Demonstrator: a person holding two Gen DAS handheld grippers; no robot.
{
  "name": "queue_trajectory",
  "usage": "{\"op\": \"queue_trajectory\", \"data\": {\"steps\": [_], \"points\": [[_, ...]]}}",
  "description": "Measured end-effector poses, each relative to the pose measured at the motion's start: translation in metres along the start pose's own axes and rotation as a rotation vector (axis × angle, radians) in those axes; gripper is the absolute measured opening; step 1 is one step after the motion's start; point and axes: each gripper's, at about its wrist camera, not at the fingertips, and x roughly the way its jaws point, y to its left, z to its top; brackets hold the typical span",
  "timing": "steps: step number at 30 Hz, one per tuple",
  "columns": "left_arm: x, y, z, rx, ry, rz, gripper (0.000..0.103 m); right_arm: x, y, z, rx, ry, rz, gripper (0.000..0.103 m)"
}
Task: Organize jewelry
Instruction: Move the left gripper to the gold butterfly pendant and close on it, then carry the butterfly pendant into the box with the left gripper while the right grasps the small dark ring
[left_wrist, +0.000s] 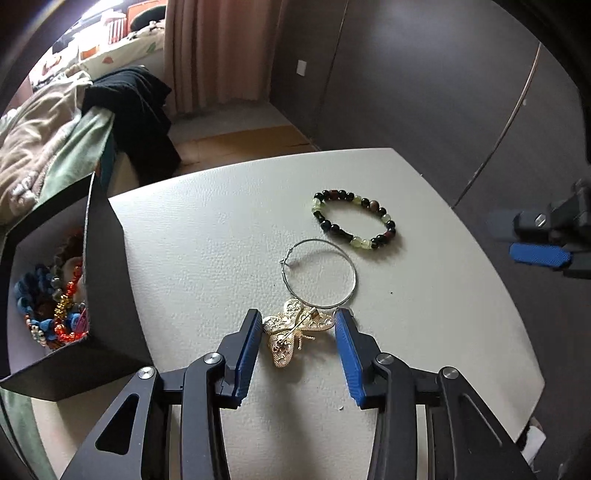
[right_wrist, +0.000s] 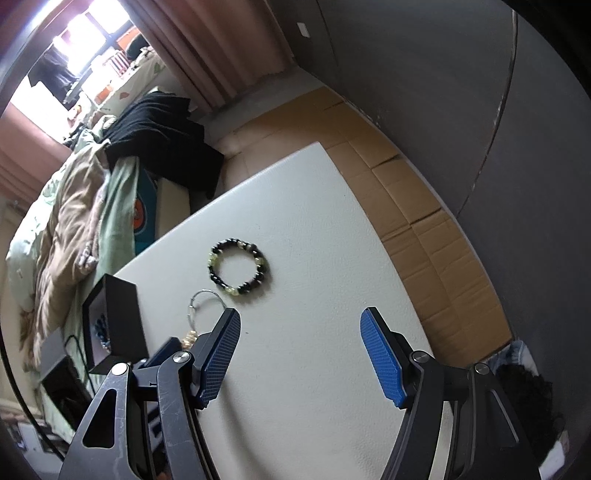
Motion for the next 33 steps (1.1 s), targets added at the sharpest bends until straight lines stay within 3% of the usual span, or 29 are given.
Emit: {"op": "queue_trajectory", "data": {"steps": [7, 18, 26, 30, 33], "points": [[-0.008, 0.009, 0.006, -0.031, -0.009, -0.03, 0.042, 0.002, 0.006, -0.001, -0.025, 0.003, 0.008, 0.068], [-0.055, 0.03, 0.021, -0.108, -0.113, -0.081, 0.042, 0.01, 0.027, 0.0, -0.089, 0.021, 0.051, 0.067], [-0.083, 0.053, 0.027, -0.16, -0.175, -0.058, 0.042, 0.029, 0.056, -0.011, -0.194, 0.076, 0.057, 0.049], [-0.091, 0.064, 0.028, -0.181, -0.19, -0.046, 0.042, 0.038, 0.074, -0.018, -0.249, 0.104, 0.063, 0.033], [-0.095, 0.075, 0.028, -0.206, -0.194, -0.031, 0.042, 0.043, 0.084, -0.023, -0.274, 0.114, 0.064, 0.031]]}}
